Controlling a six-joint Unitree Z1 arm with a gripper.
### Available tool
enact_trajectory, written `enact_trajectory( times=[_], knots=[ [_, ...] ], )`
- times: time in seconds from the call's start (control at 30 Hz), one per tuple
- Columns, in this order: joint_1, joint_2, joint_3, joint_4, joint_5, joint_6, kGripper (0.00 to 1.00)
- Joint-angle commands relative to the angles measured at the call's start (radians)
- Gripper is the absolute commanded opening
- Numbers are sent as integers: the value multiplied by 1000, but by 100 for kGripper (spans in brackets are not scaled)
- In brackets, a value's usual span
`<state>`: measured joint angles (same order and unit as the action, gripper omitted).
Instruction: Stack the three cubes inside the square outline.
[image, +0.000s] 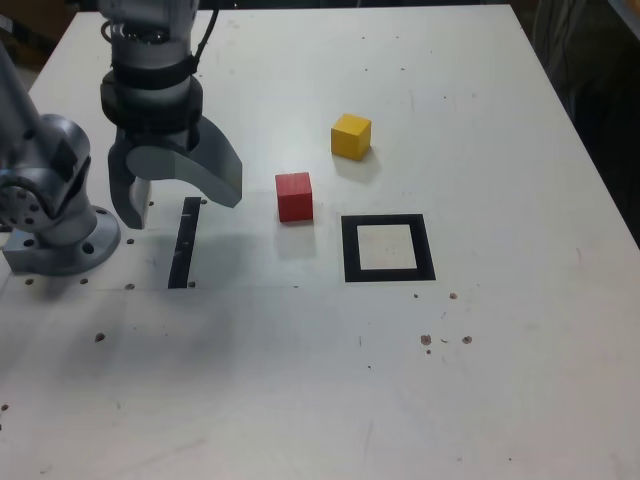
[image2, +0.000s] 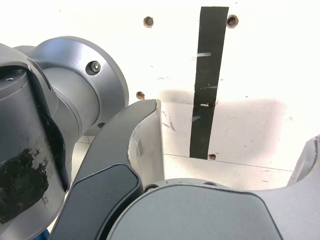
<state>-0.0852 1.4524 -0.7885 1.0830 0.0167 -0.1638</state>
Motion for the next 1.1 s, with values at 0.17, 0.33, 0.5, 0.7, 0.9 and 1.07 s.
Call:
enact_trajectory(
  times=[0.17,0.33,0.5,0.7,0.9,1.07],
  knots=[
    [2,-4,-4,0,9,-2,99],
    [2,-1,-3,1,10,-2,99],
    [2,4,-25,23,21,-3,98],
    [2,25,-81,42,72,-3,98],
    [6,117,-186,64,113,5,98],
    [33,225,-300,85,134,35,98]
  ],
)
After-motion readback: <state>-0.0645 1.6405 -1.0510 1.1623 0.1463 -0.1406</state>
